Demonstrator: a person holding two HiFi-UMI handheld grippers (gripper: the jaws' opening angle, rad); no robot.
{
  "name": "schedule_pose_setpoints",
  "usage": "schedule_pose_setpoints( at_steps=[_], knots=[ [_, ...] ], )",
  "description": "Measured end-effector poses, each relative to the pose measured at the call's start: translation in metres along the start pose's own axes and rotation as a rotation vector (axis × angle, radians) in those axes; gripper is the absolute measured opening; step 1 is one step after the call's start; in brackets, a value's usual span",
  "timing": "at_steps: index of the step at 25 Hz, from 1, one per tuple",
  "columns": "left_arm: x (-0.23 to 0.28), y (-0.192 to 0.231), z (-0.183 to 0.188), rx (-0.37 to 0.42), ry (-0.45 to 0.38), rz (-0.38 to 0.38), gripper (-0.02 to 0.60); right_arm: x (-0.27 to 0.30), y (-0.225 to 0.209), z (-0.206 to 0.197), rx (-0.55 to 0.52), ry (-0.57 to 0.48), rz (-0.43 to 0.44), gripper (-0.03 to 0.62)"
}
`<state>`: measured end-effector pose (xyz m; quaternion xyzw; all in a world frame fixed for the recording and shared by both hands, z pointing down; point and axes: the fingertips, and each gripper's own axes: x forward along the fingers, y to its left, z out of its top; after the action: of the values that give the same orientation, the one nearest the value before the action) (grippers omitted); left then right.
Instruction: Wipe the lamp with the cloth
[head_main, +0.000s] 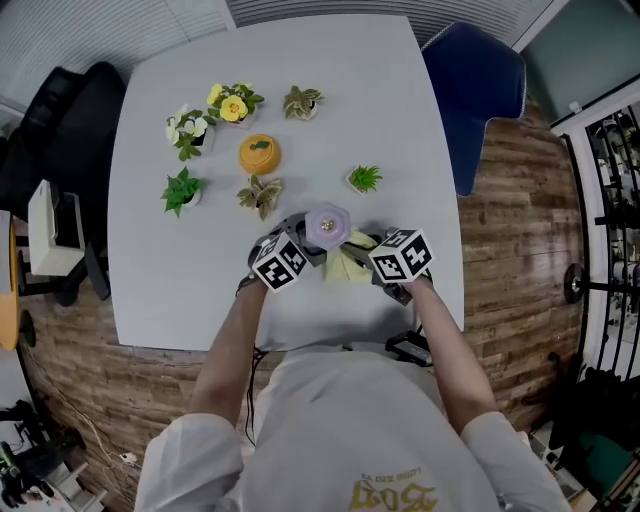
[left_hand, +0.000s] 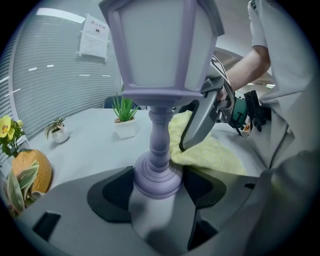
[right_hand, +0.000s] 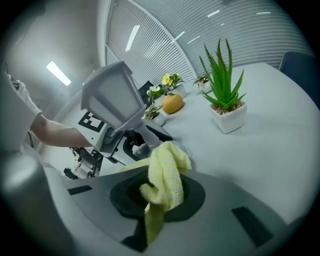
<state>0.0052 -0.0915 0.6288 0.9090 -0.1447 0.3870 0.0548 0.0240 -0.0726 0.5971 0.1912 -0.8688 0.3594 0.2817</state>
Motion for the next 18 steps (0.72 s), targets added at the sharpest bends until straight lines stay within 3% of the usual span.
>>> schedule_pose_setpoints(
  at_steps=[6,11,18],
  knots=[
    [-0.001,0.0,-0.003,-0.039,0.016,-0.02,0.302,-0.026,-0.006,0.011,0.018,-0.088,-0.089,0.031],
    [-0.01,0.002,-0.001,-0.109,0.005,0.013,0.302,-0.048,-0.006,0.023,0.03,-0.179,-0.17,0.031],
    [-0.044,-0.002,0.014,-0.335,-0.156,0.06,0.302,-0.072,0.009,0.032,-0.017,-0.256,-0.289,0.031]
  ],
)
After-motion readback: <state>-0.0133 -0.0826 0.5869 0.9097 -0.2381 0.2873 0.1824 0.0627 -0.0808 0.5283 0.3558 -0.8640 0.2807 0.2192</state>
